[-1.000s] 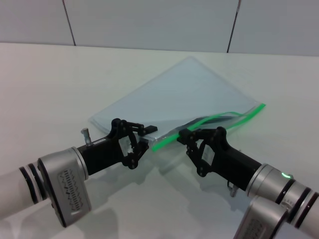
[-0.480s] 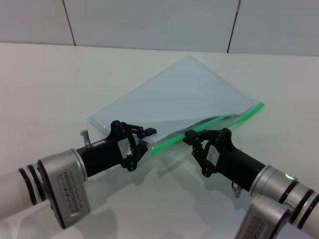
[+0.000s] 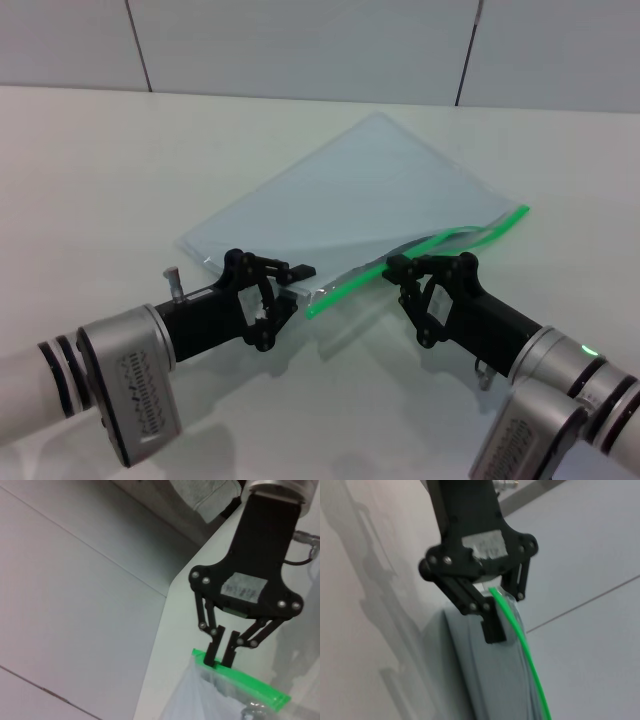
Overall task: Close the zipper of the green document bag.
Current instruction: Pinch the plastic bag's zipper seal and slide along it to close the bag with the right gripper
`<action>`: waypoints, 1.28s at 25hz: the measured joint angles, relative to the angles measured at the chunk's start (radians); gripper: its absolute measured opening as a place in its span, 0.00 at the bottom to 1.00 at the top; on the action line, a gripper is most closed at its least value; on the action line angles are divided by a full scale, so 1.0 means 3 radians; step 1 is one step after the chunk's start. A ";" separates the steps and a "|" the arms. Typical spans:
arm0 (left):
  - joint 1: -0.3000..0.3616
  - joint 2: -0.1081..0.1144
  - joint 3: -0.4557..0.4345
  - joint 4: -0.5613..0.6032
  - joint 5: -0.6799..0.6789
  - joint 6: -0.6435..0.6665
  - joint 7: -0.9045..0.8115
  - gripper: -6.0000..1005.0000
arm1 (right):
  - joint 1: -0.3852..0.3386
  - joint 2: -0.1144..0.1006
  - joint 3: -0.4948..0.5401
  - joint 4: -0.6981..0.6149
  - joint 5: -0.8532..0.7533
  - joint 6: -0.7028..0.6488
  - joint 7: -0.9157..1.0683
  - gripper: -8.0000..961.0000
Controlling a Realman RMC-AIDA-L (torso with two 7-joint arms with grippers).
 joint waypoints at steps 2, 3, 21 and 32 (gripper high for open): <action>0.0004 -0.0001 0.0002 0.0000 0.0016 0.0002 0.0000 0.04 | 0.0001 0.0000 0.0000 -0.0009 0.0033 0.0002 0.0000 0.09; 0.0007 -0.0001 0.0004 0.0000 0.0026 0.0004 0.0000 0.04 | 0.0002 0.0000 0.0000 -0.0020 0.0054 0.0002 -0.0001 0.09; 0.0124 -0.0004 0.0006 0.0022 0.0168 0.0032 0.0095 0.04 | -0.0015 -0.0004 0.0000 -0.0231 0.0508 0.0096 -0.0004 0.09; 0.0208 -0.0006 0.0006 0.0057 0.0288 0.0041 0.0094 0.04 | -0.0026 -0.0005 0.0000 -0.0390 0.0861 0.0176 -0.0004 0.10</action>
